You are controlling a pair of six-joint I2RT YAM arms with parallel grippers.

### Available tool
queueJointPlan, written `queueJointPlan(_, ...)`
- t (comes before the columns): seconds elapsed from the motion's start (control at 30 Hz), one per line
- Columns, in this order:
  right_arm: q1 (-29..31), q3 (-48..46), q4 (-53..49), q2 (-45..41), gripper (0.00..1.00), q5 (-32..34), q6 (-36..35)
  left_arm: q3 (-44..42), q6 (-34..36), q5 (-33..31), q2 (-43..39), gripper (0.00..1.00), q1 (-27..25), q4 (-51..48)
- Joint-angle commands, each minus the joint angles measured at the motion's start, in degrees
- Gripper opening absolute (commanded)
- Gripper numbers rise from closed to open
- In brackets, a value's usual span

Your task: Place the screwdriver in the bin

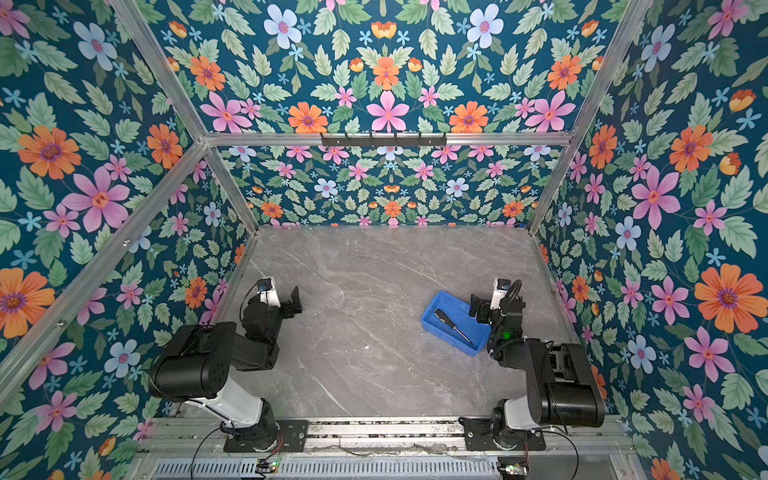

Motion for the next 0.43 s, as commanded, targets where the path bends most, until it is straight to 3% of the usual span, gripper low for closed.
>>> queueJointPlan(0.0, 0.85, 0.32, 2.33, 0.01, 0.99, 3.25, -1.31, 0.03, 0.14, -0.21, 0.04, 1.00, -0.03, 1.59)
queueJointPlan(0.4, 1.07, 0.33, 2.44, 0.09, 0.99, 3.55, -1.38, 0.44, 0.85, 0.16, 0.11, 1.00, -0.55, 0.79)
